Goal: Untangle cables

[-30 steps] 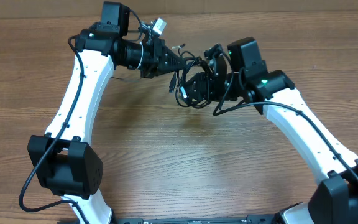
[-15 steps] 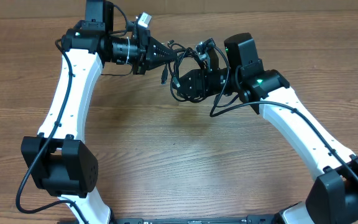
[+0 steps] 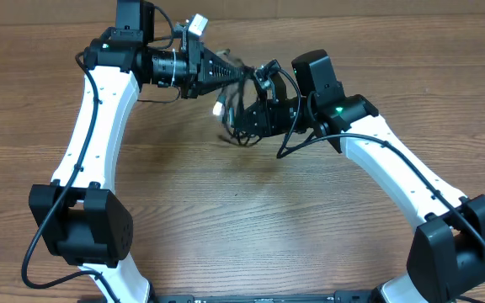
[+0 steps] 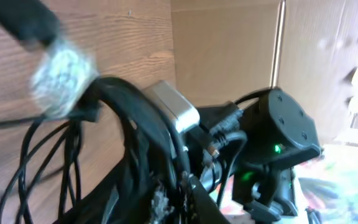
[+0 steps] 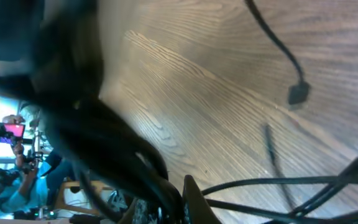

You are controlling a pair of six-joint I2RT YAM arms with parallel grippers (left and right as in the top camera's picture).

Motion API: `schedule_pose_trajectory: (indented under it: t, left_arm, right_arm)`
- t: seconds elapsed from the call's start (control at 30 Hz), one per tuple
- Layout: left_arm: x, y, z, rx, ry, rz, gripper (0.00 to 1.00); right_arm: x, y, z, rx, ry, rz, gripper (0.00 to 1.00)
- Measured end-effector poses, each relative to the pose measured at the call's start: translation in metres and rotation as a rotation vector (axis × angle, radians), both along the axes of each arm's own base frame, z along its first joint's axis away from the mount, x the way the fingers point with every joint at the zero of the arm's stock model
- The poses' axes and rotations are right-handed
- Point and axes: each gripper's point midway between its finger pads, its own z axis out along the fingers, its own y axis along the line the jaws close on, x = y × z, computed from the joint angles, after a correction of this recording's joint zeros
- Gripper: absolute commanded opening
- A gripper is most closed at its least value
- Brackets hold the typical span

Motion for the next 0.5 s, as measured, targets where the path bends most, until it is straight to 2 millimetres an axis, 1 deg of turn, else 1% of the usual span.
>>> schedule_pose_trajectory:
  t: [0.1, 0.17, 0.3, 0.37, 0.5]
  left_arm:
    - [0.001, 0.003, -0.008, 0.051, -0.060, -0.004, 0.15]
    - [0.002, 0.008, -0.020, 0.121, -0.080, 0.009, 0.13]
    - [0.005, 0.020, -0.043, 0.265, -0.119, 0.023, 0.11]
    - [0.004, 0.025, -0.051, 0.319, -0.139, 0.016, 0.13]
    - [-0.001, 0.031, -0.060, 0.381, -0.166, -0.012, 0.24]
  right_arm:
    - [-0.001, -0.008, -0.006, -0.022, 0.049, -0.027, 0.04]
    - [-0.002, -0.016, -0.009, -0.039, 0.082, -0.047, 0.04]
    - [-0.008, -0.028, -0.004, -0.056, 0.103, -0.067, 0.04]
    - [-0.013, -0.031, 0.000, -0.061, 0.110, -0.068, 0.04]
    - [-0.021, -0.035, 0.003, -0.073, 0.130, -0.066, 0.04]
